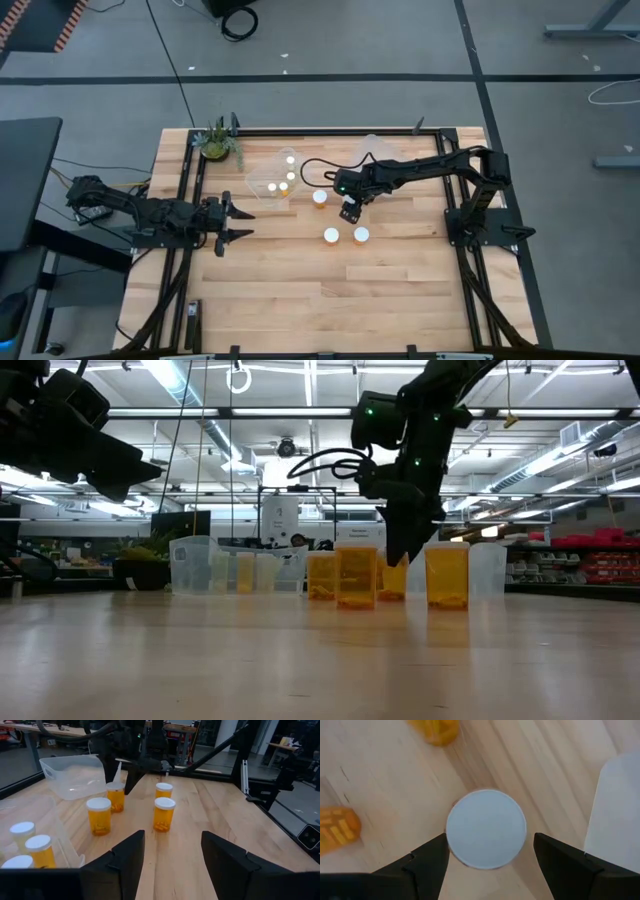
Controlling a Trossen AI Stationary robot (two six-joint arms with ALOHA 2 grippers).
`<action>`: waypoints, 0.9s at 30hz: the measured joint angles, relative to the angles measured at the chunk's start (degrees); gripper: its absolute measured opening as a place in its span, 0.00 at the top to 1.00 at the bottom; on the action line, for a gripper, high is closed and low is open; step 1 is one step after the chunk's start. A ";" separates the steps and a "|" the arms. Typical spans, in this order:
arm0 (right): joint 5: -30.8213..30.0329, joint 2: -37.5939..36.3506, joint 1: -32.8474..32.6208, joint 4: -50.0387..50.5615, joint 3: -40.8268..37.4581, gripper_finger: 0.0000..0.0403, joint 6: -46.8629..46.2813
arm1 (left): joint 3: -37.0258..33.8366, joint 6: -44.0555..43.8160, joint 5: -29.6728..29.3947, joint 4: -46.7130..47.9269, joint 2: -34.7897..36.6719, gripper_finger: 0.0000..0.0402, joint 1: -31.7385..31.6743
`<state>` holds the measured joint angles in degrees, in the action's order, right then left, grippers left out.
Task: Pick and place medicine bottles into bin by pill shape (circle, oval)
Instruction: Put the top right big orange pill bottle into the right transparent bin
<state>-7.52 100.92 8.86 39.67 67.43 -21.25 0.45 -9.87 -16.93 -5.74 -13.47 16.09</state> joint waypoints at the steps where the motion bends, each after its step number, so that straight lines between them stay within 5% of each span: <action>1: -0.01 0.00 0.00 -0.55 -0.11 0.27 0.22 | 0.00 0.00 0.00 0.00 0.00 0.49 0.01; 12: -0.09 0.00 0.00 -3.53 -0.14 0.27 1.98 | 0.00 0.00 0.00 0.00 0.00 0.50 0.01; 27: -0.10 0.00 0.42 -0.93 1.05 0.41 3.92 | 0.00 0.00 0.02 0.00 0.00 0.52 0.01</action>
<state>-7.63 100.92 9.29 38.73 68.48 -17.32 0.45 -9.87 -16.91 -5.74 -13.47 16.10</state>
